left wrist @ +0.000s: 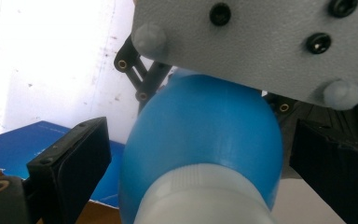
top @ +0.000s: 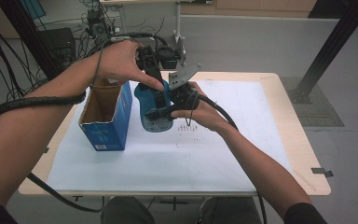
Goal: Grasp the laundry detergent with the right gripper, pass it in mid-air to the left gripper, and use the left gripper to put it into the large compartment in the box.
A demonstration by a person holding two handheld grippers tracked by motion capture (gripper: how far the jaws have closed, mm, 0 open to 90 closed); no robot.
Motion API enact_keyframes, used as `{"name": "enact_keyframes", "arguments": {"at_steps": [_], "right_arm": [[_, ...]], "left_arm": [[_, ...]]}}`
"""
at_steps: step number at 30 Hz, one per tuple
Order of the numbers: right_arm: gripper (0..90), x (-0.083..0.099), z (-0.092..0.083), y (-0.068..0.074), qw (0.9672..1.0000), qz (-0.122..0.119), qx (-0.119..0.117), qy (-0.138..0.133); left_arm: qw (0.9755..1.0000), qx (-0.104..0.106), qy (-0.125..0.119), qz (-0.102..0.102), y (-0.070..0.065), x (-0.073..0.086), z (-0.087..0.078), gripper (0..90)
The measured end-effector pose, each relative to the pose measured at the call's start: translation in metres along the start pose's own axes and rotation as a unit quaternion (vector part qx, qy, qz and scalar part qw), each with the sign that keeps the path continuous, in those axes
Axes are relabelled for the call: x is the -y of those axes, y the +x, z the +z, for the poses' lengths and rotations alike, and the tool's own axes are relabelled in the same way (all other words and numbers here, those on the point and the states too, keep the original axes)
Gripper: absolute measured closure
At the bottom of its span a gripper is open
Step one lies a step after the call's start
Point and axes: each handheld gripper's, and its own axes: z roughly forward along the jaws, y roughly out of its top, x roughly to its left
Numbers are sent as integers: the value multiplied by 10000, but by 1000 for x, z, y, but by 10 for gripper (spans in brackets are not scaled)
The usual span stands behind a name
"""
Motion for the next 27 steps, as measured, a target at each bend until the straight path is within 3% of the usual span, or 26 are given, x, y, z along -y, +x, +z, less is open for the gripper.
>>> {"name": "enact_keyframes", "arguments": {"at_steps": [27], "right_arm": [[440, 0, -2, 1, 10000, -15, 15, 18]], "left_arm": [[10000, -17, -35, -10, -2, 0, -2, 58]]}}
